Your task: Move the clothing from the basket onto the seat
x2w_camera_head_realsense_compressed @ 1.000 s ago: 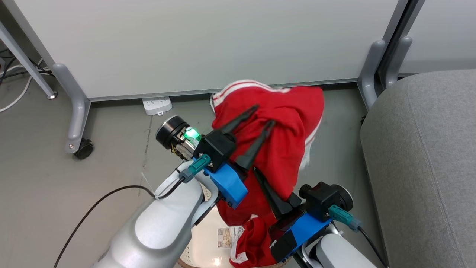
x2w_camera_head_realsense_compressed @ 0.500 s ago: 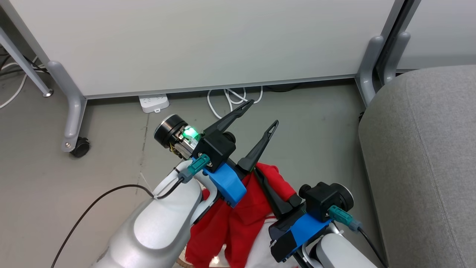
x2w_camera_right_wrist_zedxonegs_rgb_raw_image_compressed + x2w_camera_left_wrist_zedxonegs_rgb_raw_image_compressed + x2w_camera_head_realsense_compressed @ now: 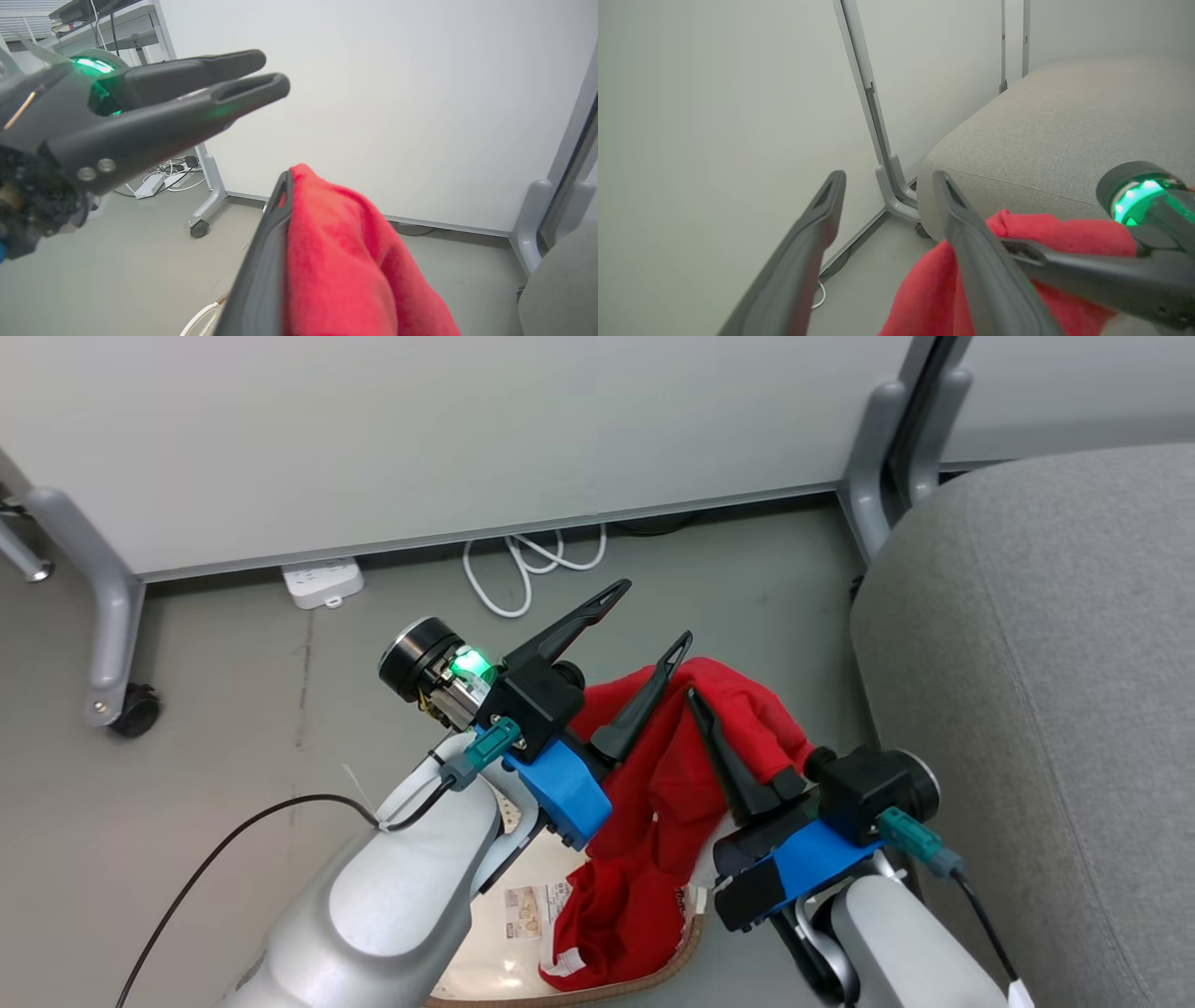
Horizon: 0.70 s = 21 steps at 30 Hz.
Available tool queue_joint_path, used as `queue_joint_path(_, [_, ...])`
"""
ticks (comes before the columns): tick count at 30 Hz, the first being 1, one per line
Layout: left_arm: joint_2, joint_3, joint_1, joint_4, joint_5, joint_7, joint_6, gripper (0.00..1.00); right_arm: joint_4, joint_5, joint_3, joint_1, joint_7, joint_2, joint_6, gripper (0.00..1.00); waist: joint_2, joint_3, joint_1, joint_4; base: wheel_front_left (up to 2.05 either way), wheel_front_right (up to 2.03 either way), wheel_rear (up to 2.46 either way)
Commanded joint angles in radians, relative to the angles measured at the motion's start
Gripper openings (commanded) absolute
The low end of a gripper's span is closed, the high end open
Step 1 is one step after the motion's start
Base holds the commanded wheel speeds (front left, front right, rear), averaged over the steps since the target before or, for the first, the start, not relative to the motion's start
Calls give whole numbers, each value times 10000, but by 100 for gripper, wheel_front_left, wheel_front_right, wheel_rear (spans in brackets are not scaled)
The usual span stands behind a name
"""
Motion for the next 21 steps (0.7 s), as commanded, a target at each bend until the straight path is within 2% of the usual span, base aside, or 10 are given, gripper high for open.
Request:
queue_joint_path(1, [39, -2, -105, -27, 23, -31, -11, 100, -76, -88, -122, -121, -13, 17, -7, 0, 0, 128, 0, -238, 0, 0, 0])
queue_joint_path(21, [128, -772, -260, 133, 60, -30, -156, 100, -1218, -291, -2788, 436, -13, 16, -7, 0, 0, 1010, 0, -2873, 0, 0, 0])
